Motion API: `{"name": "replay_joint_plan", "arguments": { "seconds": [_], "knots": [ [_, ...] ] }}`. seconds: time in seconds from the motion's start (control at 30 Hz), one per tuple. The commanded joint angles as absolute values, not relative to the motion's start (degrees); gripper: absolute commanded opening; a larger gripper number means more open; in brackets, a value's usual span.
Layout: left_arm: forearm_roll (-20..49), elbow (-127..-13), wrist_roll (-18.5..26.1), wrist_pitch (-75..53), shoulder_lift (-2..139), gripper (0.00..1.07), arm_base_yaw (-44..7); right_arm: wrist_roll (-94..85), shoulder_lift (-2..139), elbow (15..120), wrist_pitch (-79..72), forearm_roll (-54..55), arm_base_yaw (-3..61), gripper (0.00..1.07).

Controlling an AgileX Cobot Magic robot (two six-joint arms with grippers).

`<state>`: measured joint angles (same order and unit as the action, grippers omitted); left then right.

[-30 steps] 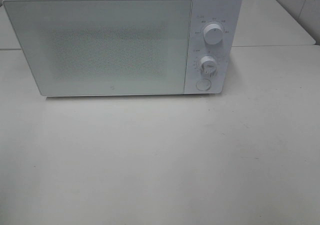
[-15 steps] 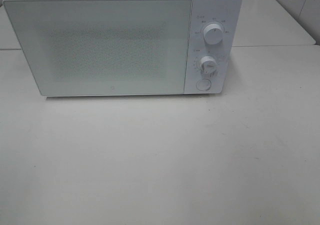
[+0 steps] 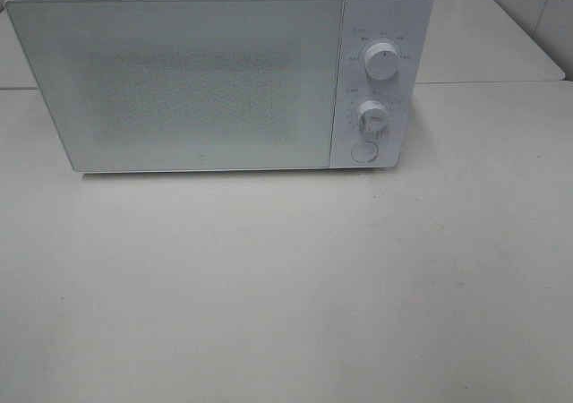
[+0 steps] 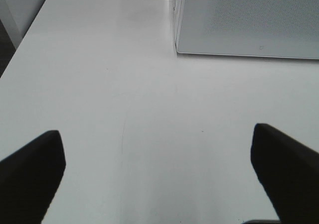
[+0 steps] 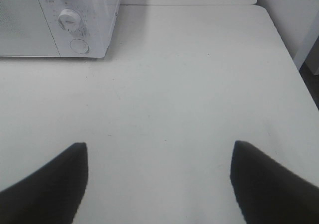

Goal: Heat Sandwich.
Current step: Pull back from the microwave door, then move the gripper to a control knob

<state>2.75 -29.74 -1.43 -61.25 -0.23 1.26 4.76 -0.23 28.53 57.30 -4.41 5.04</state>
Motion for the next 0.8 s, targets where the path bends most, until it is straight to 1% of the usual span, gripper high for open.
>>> {"name": "replay_joint_plan", "arguments": {
  "seconds": [0.03, 0.8],
  "knots": [
    [3.27, -29.62, -1.15, -61.31, -1.49, 0.96, 1.38, 4.13, -1.66, 28.53, 57.07, -4.3, 4.64, 0.76],
    [3.27, -29.62, -1.15, -61.31, -1.2, 0.96, 1.38, 4.13, -1.66, 28.53, 57.07, -4.3, 4.64, 0.76]
  ]
}}
